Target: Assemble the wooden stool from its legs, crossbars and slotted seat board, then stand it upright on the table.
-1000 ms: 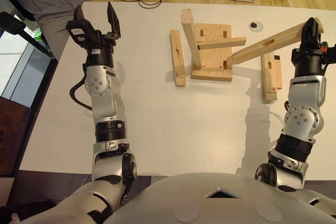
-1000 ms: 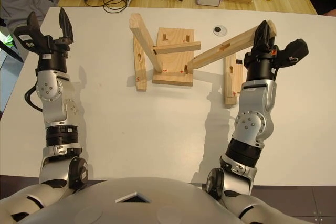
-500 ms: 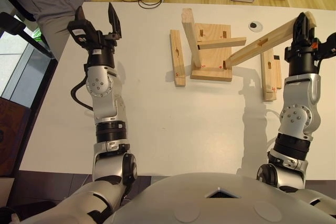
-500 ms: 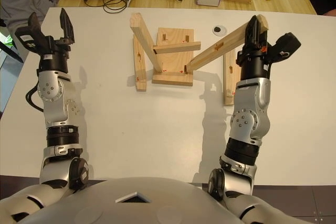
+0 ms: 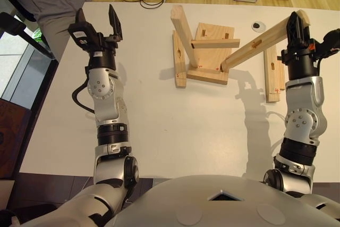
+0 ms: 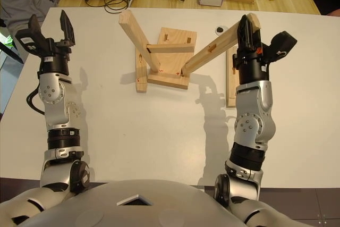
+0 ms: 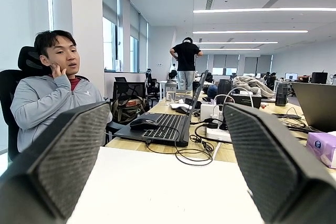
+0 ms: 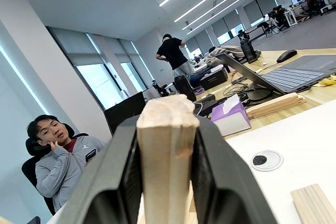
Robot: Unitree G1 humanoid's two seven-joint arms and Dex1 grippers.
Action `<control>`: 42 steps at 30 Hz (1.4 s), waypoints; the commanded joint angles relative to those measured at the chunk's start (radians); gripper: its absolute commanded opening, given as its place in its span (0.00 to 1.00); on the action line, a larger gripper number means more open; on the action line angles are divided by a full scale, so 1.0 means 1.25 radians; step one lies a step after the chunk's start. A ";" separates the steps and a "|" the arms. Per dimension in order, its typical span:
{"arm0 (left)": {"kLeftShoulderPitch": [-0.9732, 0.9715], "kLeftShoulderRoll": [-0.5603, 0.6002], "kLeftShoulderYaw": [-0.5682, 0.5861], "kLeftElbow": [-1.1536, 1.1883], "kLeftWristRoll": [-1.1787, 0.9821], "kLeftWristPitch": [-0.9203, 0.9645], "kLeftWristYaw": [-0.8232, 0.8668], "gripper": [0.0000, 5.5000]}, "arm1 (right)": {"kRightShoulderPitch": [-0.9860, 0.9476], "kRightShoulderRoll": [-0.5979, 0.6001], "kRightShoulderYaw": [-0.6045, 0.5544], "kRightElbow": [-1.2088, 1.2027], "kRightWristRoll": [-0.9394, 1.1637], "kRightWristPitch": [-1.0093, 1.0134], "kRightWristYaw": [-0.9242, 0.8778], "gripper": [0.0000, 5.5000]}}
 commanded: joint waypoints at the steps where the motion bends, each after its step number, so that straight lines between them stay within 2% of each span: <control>1: -0.012 -0.005 0.003 0.015 -0.002 -0.007 0.003 0.72 | 0.001 0.006 0.000 -0.002 0.007 0.015 -0.005 0.19; 9: -0.011 -0.006 0.000 0.013 -0.002 -0.010 0.004 0.72 | -0.017 0.031 -0.033 0.002 0.033 0.007 -0.043 0.19; 21: -0.005 -0.011 -0.002 0.010 0.000 -0.009 0.005 0.72 | 0.011 0.031 -0.011 0.006 -0.012 0.002 -0.039 0.19; 25: -0.006 -0.008 0.000 0.014 -0.001 -0.009 0.003 0.72 | 0.027 -0.004 0.017 0.002 -0.068 -0.002 -0.017 0.19; 32: -0.013 -0.009 0.002 0.019 -0.001 -0.013 0.006 0.72 | 0.007 -0.087 0.002 0.003 -0.118 -0.021 0.016 0.19; 42: -0.013 -0.013 0.000 0.023 0.000 -0.020 0.011 0.72 | -0.006 -0.087 -0.025 0.031 -0.087 0.037 -0.015 0.19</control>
